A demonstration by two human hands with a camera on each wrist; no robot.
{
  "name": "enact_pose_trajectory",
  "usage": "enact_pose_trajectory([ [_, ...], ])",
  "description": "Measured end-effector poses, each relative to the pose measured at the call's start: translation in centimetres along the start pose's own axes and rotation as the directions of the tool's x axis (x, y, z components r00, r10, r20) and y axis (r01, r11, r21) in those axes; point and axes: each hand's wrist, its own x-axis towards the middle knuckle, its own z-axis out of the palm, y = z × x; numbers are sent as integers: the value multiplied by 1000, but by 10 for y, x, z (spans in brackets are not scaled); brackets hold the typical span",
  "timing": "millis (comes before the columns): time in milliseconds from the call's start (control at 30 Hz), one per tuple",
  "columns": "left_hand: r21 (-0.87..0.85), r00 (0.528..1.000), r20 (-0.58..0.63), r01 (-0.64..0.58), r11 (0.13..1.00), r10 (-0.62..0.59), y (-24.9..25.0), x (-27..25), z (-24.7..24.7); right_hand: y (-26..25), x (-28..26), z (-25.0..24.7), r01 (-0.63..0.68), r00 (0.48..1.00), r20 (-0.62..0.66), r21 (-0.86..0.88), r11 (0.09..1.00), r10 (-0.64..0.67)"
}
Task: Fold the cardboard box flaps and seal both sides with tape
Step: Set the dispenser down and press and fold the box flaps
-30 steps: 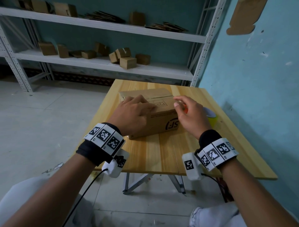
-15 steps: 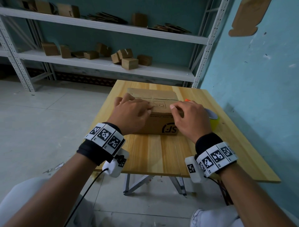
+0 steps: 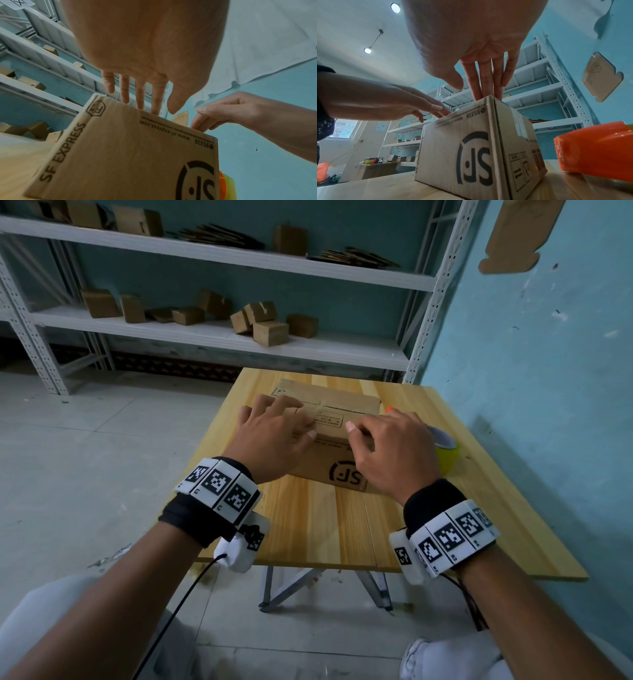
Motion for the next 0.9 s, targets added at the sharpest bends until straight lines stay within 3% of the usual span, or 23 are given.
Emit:
enact_pose_trajectory([
  [300, -28, 1000, 10, 16, 999, -16, -1, 1, 7, -12, -4, -4, 77, 997, 7, 25, 997, -78],
  [400, -50, 997, 62, 50, 997, -47, 1, 1, 10, -10, -3, -8, 69, 995, 52, 196, 978, -81],
  [533, -125, 982, 152, 132, 983, -112, 5, 1, 10, 9, 4, -9, -144, 987, 131, 483, 863, 92],
  [600, -188, 977, 172, 158, 969, -126, 4, 2, 11, 20, 7, -8, -224, 974, 129, 504, 834, 184],
  [733, -329, 980, 178, 149, 932, -94, -1, 4, 16, 37, 10, -2, -435, 897, 328, 531, 727, 297],
  [800, -387, 986, 140, 135, 912, -87, -1, 4, 16, 40, 10, 1, -476, 873, 380, 535, 698, 304],
  [900, -436, 997, 51, 75, 897, -58, -2, 5, 14, 42, 9, 2, -457, 887, 329, 535, 711, 323],
])
